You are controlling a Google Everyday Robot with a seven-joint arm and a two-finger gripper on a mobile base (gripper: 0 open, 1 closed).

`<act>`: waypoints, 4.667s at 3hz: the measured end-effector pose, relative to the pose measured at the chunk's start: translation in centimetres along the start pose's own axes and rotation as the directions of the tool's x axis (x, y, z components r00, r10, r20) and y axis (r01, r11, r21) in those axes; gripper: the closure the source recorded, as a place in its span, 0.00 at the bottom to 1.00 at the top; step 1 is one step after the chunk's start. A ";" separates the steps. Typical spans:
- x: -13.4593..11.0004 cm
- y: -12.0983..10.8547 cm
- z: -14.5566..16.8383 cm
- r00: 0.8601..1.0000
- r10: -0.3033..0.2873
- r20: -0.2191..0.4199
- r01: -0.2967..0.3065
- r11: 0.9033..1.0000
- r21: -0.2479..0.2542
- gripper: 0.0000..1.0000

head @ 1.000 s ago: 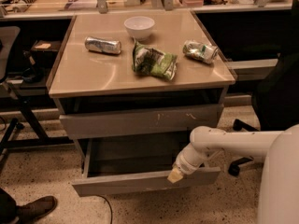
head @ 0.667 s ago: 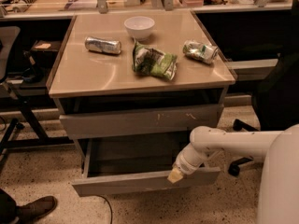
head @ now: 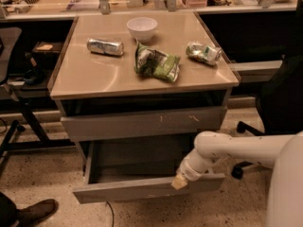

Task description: Open middle drawer

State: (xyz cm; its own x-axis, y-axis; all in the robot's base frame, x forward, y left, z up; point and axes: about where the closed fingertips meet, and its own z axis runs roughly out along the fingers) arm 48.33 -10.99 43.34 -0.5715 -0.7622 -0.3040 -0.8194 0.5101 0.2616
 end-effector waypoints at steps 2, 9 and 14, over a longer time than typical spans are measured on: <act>0.6 0.7 -0.3 1.000 0.015 -0.003 -0.015 1.000 0.000 1.00; 3.8 4.6 -0.8 0.997 0.058 -0.056 -0.059 0.998 -0.010 1.00; 6.4 7.0 -1.4 0.990 0.104 -0.096 -0.105 0.995 0.002 1.00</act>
Offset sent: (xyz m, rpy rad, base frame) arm -0.1572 -0.0364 0.0446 -0.0461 0.1014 -0.1503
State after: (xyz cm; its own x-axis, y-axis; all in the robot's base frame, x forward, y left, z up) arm 39.01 -12.85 44.56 -0.6471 -0.7394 -0.1859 -0.7552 0.5880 0.2899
